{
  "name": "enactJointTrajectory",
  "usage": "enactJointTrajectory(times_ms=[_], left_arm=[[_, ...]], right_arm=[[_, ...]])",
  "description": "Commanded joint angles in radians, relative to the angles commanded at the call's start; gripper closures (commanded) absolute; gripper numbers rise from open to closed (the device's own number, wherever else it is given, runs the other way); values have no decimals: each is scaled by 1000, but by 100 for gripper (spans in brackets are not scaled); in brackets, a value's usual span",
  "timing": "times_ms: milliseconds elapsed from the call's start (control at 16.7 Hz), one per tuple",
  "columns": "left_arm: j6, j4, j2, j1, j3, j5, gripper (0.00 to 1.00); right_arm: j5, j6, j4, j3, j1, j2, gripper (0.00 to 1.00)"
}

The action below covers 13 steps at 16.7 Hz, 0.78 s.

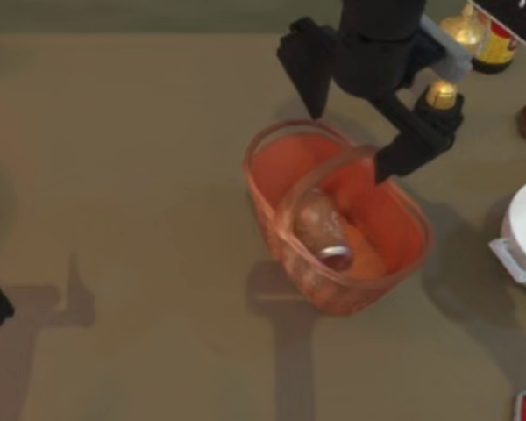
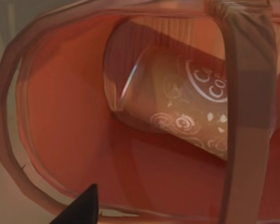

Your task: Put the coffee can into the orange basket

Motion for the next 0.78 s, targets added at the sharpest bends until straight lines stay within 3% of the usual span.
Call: enactJointTrajectory(times_ms=[180, 780], left_arm=[[17, -30, -62, 3, -48, -35, 0], [19, -33, -67, 3, -52, -37, 0]], right_arm=[[-5, 52, -55, 62, 23, 79, 0], [-5, 55, 18, -40, 24, 60, 0]])
